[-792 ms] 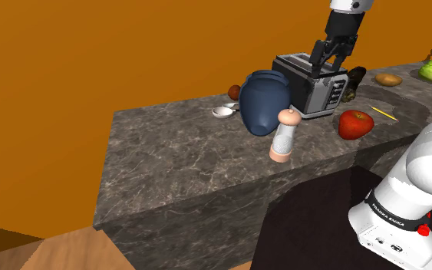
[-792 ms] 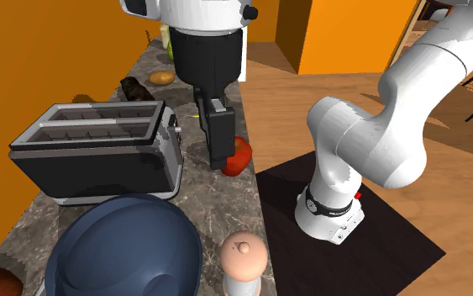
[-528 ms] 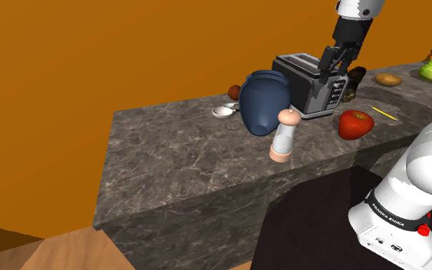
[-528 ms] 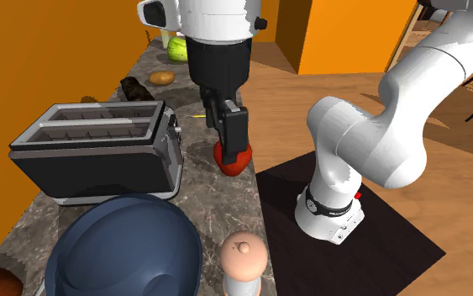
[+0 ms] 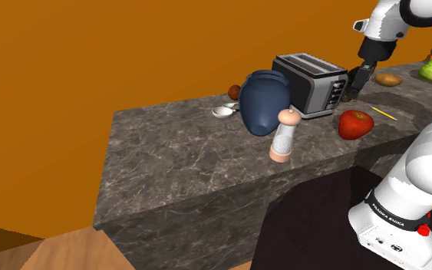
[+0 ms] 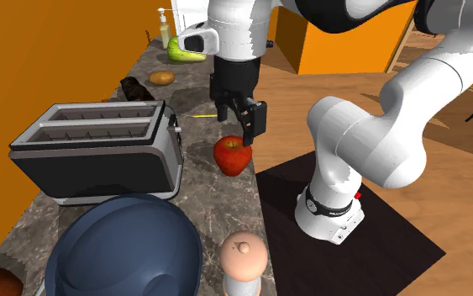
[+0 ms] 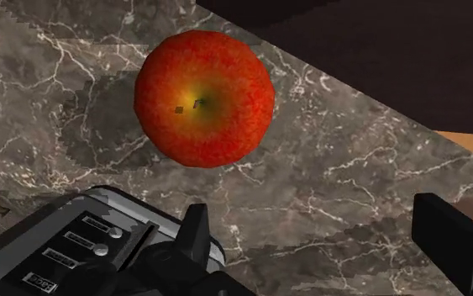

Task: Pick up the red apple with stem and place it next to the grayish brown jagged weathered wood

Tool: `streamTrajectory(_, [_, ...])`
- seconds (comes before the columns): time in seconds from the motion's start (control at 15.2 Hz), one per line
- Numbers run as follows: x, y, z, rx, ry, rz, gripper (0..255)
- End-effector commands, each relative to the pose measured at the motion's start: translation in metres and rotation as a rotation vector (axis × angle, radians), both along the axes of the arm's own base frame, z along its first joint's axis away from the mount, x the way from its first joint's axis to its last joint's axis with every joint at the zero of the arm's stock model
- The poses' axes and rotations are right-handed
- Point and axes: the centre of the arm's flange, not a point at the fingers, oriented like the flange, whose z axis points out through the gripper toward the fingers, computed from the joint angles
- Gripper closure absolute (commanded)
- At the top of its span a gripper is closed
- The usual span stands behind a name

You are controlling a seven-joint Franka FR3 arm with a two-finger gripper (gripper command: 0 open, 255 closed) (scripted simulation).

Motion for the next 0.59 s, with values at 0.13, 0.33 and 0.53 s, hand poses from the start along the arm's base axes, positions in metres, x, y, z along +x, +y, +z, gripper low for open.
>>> streamTrajectory(0.13, [-0.023,-0.037,-0.025,-0.017,0.016,0.146,0])
streamTrajectory(0.33, [-0.037,-0.066,-0.041,-0.028,0.026,0.244,0])
streamTrajectory(0.53, [-0.037,-0.067,-0.057,-0.028,0.026,0.244,0])
